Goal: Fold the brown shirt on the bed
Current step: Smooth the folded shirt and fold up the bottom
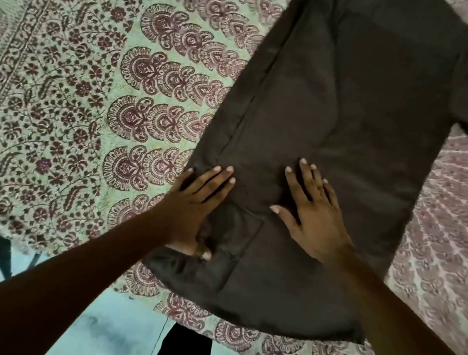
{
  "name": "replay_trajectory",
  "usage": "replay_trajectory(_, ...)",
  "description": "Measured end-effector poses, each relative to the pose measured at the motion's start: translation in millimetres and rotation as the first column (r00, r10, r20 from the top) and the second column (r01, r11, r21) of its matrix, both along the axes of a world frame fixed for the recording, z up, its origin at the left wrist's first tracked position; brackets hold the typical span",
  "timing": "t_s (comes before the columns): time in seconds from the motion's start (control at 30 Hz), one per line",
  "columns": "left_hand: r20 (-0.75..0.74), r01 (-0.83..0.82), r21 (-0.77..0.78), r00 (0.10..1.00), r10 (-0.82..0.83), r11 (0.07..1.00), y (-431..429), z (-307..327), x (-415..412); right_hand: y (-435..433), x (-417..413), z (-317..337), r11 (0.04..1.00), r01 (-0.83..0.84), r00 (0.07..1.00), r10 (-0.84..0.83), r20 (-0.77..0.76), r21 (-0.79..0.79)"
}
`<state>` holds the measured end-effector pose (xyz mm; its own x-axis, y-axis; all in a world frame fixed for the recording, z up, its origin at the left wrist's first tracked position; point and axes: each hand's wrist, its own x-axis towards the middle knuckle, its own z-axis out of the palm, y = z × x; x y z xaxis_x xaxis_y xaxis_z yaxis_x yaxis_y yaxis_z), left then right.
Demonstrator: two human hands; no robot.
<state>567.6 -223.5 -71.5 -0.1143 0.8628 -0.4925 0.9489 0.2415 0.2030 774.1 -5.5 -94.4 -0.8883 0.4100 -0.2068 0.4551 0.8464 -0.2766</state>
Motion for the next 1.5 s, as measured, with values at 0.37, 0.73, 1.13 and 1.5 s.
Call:
replay_trajectory(0.37, 0.156, -0.244, 0.333, 0.967, 0.202, 0.911, 199.1, 31.6, 136.0, 91.6, 130.4, 29.4, 0.680, 0.597, 0.639, -0.724, -0.260, -0.425)
replay_trajectory(0.73, 0.160, 0.037, 0.211, 0.984, -0.072, 0.977, 485.9, 16.0, 293.2, 277.1, 287.5, 34.9, 0.017, 0.719, -0.145, -0.974, -0.174, -0.695)
replay_trajectory(1.13, 0.035, -0.031, 0.141, 0.999, 0.027, 0.990, 517.2, 2.8, 316.1, 397.8, 329.0, 14.1, -0.204, 0.732, -0.364, -0.924, -0.120, -0.650)
replay_trajectory(1.5, 0.848, -0.735, -0.366, -0.010, 0.531, 0.571, 510.8, 35.2, 282.6, 278.2, 248.9, 42.1, 0.754, 0.638, 0.676, -0.645, -0.355, -0.156)
